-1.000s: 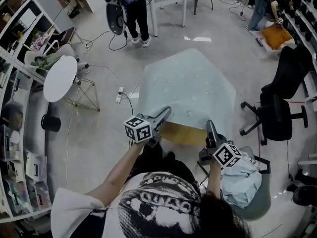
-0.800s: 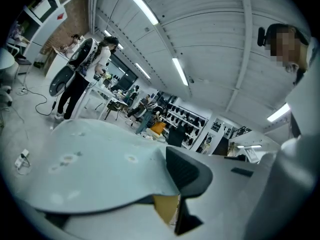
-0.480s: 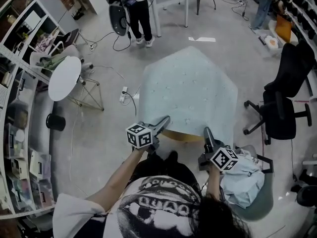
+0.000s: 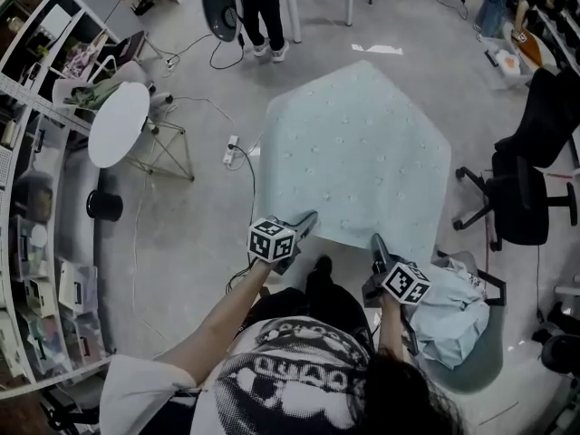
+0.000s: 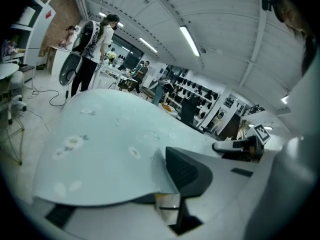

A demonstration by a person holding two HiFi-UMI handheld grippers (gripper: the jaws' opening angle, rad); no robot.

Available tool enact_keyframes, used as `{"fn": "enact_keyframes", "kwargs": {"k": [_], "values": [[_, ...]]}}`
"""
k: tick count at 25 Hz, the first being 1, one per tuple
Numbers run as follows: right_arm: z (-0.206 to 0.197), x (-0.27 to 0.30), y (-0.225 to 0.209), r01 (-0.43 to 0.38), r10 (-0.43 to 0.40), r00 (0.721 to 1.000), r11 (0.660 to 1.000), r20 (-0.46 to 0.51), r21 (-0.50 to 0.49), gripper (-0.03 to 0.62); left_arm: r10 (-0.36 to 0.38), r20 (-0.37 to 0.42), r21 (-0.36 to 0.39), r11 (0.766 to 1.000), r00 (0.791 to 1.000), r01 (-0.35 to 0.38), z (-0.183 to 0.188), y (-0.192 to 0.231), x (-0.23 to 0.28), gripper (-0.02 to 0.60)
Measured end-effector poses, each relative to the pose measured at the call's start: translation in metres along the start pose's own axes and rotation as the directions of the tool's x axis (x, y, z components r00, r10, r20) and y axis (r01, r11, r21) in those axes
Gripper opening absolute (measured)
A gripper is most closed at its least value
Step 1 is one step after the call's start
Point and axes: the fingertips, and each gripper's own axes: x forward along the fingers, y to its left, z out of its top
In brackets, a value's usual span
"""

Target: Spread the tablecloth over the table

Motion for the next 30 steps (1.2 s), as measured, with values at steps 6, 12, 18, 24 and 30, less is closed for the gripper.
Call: {"fn": "enact_keyframes", "kwargs": {"k": [6,12,18,24,30], "values": [[-0.044,0.008,-0.028,0.097,-0.094,0.993,0.994,-0.064,0.044,0.008,0.046,-0.077,-0.031,0.998,0.996,-0.049,-0.046,0.012,0.001,0.046],[-0.066,0.017,-0.036,0.108,-0.101,0.994,0.984,-0.052,0.143,0.012,0.055,-0.108,-0.018,0.998,0.993,-0.057,-0.068,0.026,-0.009,0.048],[-0.08,0.012,-0.039,0.101,-0.098,0.995,0.974,-0.026,0.204,0.048,0.066,-0.066,-0.01,0.998,0.996,-0.067,-0.072,0.026,-0.012,0.069],[-0.1,-0.007,-0.03,0.098,-0.089,0.994,0.982,-0.056,0.163,0.083,0.084,-0.095,0.021,0.996,0.992,-0.082,-0.092,0.016,-0.038,0.103],[-0.112,-0.028,-0.001,0.044,-0.04,0.998,0.994,-0.05,0.096,0.077,0.097,-0.042,0.05,0.994,0.994,-0.095,-0.099,0.005,-0.083,0.103]]}}
